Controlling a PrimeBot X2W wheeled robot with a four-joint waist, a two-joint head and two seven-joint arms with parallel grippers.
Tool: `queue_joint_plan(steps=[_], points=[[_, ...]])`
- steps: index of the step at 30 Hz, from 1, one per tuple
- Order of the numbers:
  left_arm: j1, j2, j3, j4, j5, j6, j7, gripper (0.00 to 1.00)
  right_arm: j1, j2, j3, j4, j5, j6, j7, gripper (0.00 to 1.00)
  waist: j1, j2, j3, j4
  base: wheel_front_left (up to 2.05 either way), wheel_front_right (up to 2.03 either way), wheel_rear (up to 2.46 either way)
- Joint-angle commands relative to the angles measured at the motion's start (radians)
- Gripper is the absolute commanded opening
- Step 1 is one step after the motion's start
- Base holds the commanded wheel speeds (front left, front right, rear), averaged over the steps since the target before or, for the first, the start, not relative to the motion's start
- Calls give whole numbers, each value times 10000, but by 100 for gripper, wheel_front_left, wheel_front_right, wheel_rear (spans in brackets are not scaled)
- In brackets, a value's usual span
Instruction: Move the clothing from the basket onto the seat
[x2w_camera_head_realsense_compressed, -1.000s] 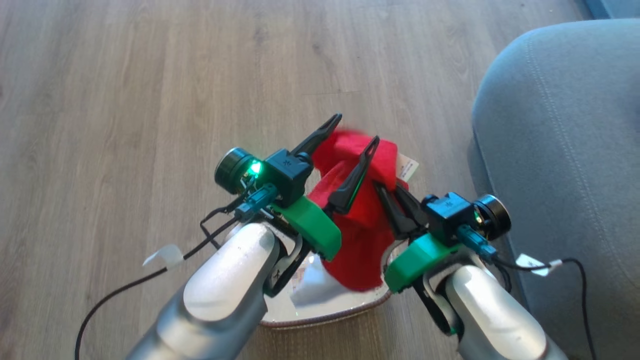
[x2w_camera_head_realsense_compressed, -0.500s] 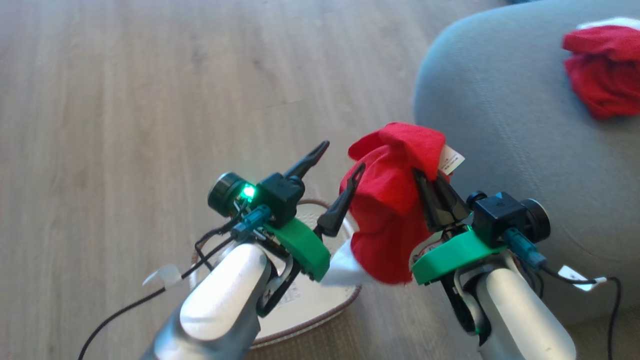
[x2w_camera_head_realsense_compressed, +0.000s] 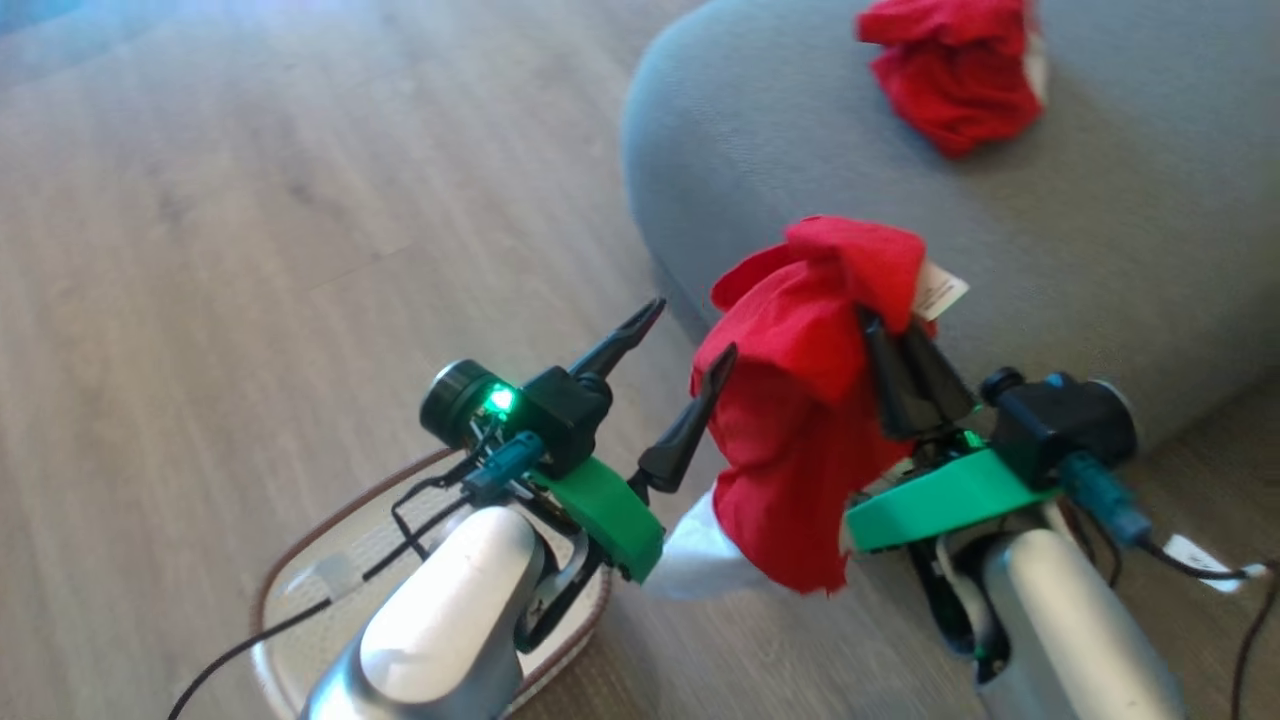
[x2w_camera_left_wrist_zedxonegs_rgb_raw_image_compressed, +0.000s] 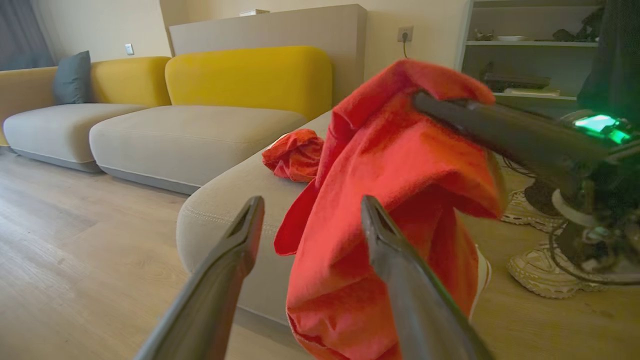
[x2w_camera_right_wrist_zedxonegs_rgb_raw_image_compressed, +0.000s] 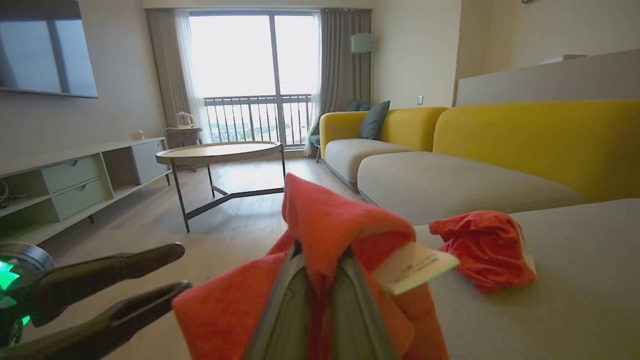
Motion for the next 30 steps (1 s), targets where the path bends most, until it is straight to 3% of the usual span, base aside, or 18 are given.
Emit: queue_joint_plan(steps=[1, 12, 19, 30], points=[[-268, 47, 249, -370, 107, -44, -51, 100, -3, 28, -19, -511, 8, 23, -49, 0, 0, 0, 78, -470, 0, 0, 0], [-718, 64, -538, -429, 27, -63, -51, 100, 674, 97, -1286, -1626, -280, 23, -49, 0, 0, 0, 663, -667, 0, 0, 0], [-924, 497, -633, -638, 162, -64, -51, 100, -544, -299, -1635, -1509, -425, 23, -49, 0, 0, 0, 1666, -735, 0, 0, 0], [-2013, 1144, -1314, -1381, 421, -64, -51, 100, -3869, -2358, -3380, -384, -923, 23, -49, 0, 0, 0, 3873, 180, 0, 0, 0]])
